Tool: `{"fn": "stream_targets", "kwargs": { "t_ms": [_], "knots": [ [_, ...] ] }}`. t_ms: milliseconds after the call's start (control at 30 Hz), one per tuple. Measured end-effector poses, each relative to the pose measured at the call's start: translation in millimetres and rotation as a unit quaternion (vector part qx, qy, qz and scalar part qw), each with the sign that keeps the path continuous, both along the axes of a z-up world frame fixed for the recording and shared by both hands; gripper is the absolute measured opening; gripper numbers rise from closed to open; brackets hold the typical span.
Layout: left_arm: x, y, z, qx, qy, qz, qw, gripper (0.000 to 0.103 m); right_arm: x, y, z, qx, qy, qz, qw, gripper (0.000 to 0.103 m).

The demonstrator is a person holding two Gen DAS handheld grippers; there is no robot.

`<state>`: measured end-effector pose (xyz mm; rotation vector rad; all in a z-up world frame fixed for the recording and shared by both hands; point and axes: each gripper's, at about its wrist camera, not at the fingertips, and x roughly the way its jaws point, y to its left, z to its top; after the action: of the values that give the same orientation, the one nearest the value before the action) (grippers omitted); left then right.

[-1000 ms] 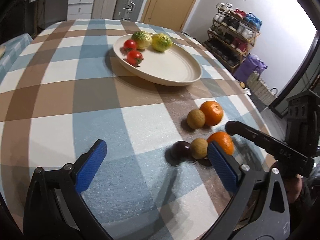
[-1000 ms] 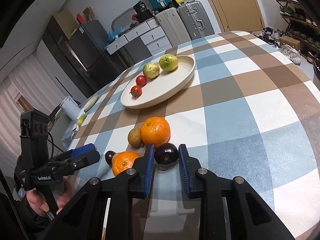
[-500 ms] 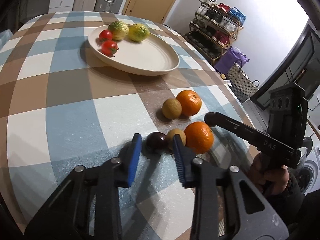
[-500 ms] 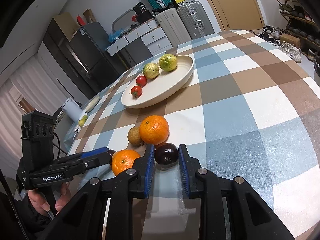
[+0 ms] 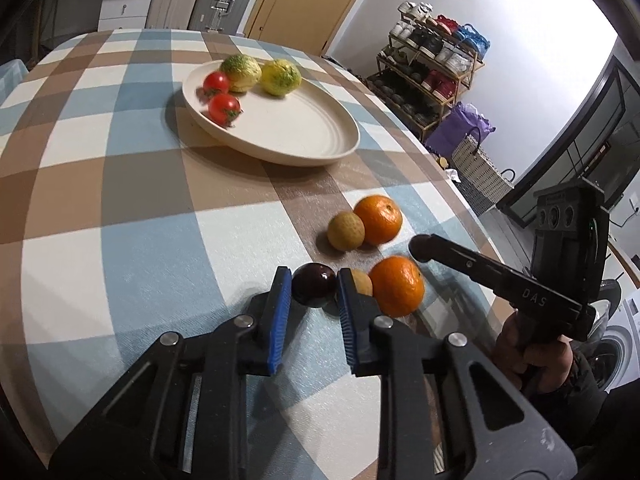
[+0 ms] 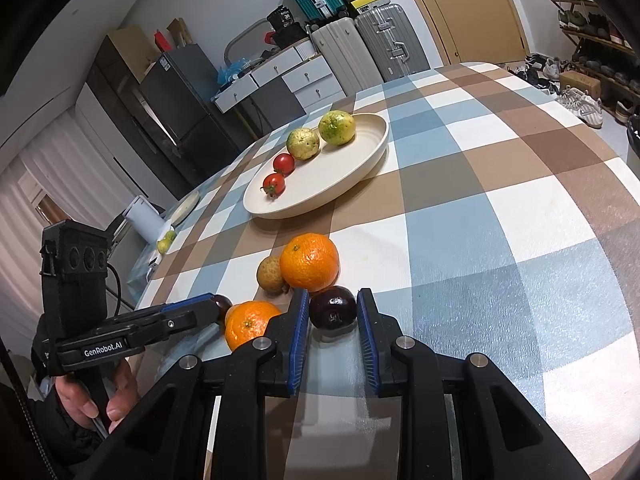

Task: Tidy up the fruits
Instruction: 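Carry both plums over the cream plate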

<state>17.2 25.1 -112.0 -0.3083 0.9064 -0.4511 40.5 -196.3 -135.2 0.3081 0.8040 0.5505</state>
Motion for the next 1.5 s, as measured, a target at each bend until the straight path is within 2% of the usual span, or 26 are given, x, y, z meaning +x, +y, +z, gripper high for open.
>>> {"fn": "stream_targets", "kwargs": {
  "t_ms": [433,833,1100,1200,1400,1500],
  "knots": [
    [29,24,36,0.008,-0.048,0.021,0.9986,0.020,15,-5,12,0.010,-0.012,0.000,1.000,0.025],
    [104,6,67,0.013,-0.076,0.006,0.9970,0.020,67,-2,50,0.016,-0.044,0.015,0.999,0.025],
    [165,-24,61,-0.002,-0.056,-0.014,0.9983,0.020,123,14,61,-0.002,-0.057,0.032,0.998,0.025],
    [187,-33,56,-0.007,-0.046,-0.022,0.9987,0.020,139,23,55,-0.019,-0.054,0.041,0.998,0.025],
    [230,-55,44,-0.009,-0.019,-0.042,0.9989,0.020,166,30,37,-0.026,-0.028,0.047,0.998,0.025],
    [248,-62,35,-0.023,0.003,-0.050,0.9985,0.020,176,30,31,-0.028,-0.024,0.049,0.998,0.025]
  ]
}}
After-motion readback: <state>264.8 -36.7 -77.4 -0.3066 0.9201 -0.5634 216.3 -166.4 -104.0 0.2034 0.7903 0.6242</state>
